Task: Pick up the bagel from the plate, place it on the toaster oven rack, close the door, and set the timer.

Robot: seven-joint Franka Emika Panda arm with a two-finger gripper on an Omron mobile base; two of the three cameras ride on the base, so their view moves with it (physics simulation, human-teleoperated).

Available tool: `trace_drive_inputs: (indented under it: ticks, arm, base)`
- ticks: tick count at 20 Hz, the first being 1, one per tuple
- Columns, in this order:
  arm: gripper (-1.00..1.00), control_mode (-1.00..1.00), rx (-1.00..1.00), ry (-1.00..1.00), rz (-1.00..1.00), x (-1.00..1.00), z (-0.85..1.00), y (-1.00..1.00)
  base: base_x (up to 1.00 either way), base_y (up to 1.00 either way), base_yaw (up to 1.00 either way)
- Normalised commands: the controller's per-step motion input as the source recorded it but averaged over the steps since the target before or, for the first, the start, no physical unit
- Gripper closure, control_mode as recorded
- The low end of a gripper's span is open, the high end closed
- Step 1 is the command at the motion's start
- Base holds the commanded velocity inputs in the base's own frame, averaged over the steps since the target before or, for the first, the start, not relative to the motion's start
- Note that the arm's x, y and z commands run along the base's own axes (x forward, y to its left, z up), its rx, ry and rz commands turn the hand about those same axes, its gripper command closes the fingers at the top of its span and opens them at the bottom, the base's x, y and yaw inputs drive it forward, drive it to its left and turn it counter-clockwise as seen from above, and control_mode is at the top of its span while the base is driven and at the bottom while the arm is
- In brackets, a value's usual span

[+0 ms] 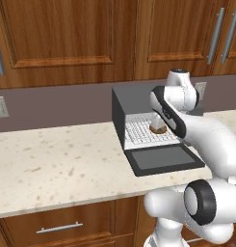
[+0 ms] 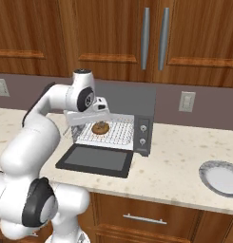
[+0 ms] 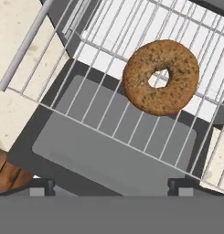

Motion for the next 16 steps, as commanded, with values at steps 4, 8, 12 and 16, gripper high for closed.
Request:
trace_drive_inputs:
  ticks: [4,8,12,16]
  arm:
    - [-1.0,-1.0,0.0,0.0,-0.11,-0.97,-0.45,-0.12]
    - [-1.0,-1.0,0.0,0.0,-0.11,-0.49,-0.5,-0.13]
    - [-1.0,-1.0,0.0,0.0,-0.1,0.01,-0.39,-0.12]
    - [-1.0,-1.0,0.0,0.0,-0.09,0.15,-0.37,-0.08]
  base:
    - [0.0,0.0,0.0]
    - [0.0,0.0,0.0]
    - [0.0,0.0,0.0]
    - [0.0,0.0,0.0]
